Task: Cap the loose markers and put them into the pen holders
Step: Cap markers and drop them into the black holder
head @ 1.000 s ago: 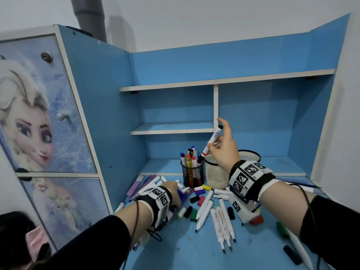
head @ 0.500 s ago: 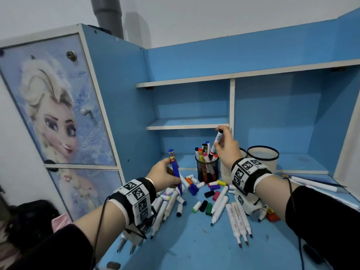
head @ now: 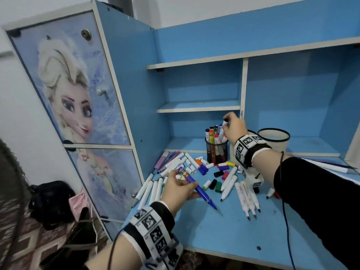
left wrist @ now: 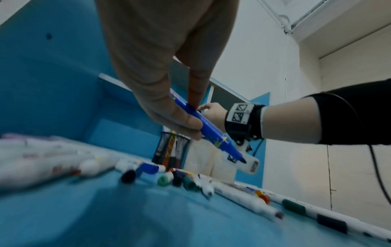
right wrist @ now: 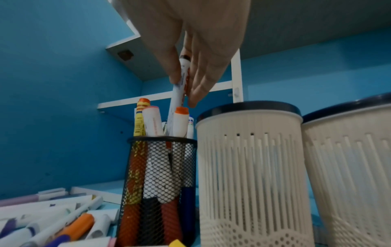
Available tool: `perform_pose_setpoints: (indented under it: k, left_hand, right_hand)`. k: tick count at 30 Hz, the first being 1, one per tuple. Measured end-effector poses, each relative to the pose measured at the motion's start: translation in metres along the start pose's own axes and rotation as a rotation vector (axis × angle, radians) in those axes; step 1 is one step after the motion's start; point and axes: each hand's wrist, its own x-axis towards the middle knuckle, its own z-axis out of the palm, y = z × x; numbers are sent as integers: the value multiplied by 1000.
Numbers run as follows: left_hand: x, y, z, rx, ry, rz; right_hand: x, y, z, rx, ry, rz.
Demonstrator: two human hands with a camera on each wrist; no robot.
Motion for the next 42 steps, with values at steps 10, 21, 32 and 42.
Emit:
perform_pose_setpoints:
  k: [10, 21, 32, 42]
  left_hand:
    - [-24, -59, 22, -159, 83, 38]
    - [-17, -74, 25, -48, 115, 141]
    - [-10, -76, 23, -100, 117, 154]
    - [-9, -75, 24, -86, 135, 125]
  right_hand:
    - [12, -1, 0, -39, -110, -13]
    - [15, 6, 17, -188, -221, -13]
    - [0, -17, 4, -115, -100, -284]
    - [-44, -31, 37, -601, -974, -532]
